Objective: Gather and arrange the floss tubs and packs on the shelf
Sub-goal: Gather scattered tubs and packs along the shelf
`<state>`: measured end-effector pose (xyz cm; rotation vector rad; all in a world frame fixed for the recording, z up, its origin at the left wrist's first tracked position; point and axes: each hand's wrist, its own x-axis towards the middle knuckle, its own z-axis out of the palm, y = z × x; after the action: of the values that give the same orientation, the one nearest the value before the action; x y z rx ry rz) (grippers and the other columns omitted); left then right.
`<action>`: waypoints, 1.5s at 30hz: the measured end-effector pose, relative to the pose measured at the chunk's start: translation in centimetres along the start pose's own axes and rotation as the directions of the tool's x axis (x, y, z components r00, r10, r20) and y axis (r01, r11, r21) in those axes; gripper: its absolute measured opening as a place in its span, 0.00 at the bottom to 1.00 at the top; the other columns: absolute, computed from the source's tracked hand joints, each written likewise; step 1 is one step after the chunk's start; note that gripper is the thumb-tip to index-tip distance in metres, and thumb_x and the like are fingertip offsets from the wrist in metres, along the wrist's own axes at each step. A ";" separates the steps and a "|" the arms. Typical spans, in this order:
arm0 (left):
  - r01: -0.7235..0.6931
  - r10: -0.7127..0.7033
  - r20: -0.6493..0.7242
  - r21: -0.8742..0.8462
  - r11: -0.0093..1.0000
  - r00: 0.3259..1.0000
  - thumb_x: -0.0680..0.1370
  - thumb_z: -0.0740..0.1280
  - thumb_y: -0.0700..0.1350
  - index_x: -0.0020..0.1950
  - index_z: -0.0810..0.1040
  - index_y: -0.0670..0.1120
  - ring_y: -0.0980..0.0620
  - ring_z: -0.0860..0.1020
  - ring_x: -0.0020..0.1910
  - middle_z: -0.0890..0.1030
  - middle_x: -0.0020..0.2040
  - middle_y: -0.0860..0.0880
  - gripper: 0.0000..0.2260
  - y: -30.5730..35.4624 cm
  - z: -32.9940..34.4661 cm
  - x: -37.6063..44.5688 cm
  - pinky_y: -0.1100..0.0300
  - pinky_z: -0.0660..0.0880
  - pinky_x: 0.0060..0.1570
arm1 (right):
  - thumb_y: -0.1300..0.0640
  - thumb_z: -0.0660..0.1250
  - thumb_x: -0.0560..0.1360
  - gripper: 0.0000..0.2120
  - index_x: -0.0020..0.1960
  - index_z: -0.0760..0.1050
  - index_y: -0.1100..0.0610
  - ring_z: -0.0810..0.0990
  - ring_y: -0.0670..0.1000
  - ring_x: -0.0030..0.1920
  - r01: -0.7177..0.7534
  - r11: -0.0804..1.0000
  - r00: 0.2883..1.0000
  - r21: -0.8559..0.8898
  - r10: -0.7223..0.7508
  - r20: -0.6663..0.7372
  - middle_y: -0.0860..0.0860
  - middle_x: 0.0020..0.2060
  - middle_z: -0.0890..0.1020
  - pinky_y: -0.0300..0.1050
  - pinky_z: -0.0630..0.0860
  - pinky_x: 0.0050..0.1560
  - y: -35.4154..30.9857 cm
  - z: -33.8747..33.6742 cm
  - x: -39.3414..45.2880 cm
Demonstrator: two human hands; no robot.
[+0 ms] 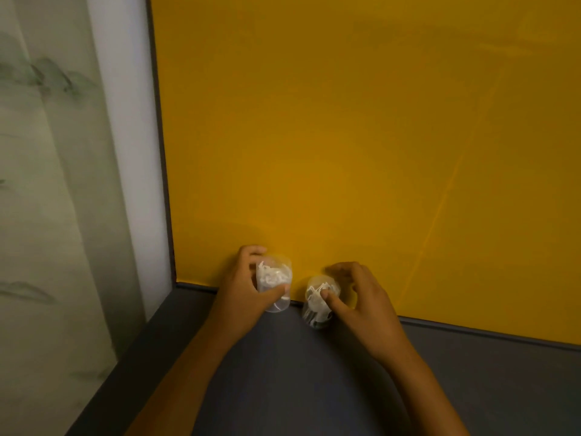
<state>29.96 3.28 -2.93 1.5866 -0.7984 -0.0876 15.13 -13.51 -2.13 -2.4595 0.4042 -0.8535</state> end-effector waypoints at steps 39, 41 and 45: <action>0.222 -0.052 0.317 -0.530 0.818 0.947 0.69 0.72 0.44 0.63 0.72 0.48 0.47 0.82 0.52 0.84 0.53 0.44 0.23 19.3 16.9 -14.8 0.48 0.76 0.53 | 0.44 0.73 0.70 0.21 0.61 0.72 0.42 0.79 0.41 0.50 -0.143 0.969 0.885 0.203 0.218 -0.411 0.45 0.56 0.77 0.42 0.79 0.46 2.7 -24.5 -20.1; 0.230 -0.043 0.344 -0.525 0.819 0.938 0.70 0.72 0.42 0.64 0.71 0.49 0.47 0.82 0.53 0.84 0.53 0.45 0.23 20.9 19.4 -17.1 0.49 0.77 0.54 | 0.44 0.73 0.71 0.21 0.61 0.71 0.41 0.79 0.42 0.50 -0.158 0.969 0.871 0.191 0.228 -0.436 0.45 0.56 0.77 0.45 0.80 0.47 3.1 -27.4 -23.0; 0.228 -0.017 0.368 -0.537 0.812 0.930 0.69 0.72 0.42 0.64 0.71 0.47 0.49 0.83 0.52 0.84 0.54 0.46 0.24 23.7 24.0 -21.6 0.58 0.80 0.50 | 0.46 0.74 0.71 0.20 0.60 0.71 0.43 0.77 0.41 0.50 -0.195 0.970 0.843 0.145 0.241 -0.481 0.45 0.55 0.75 0.47 0.80 0.48 4.2 -33.0 -28.5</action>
<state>-8.46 -4.68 5.20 1.0466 -0.8360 -0.6664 -28.14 -16.77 3.92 -2.0336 0.7921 -1.3695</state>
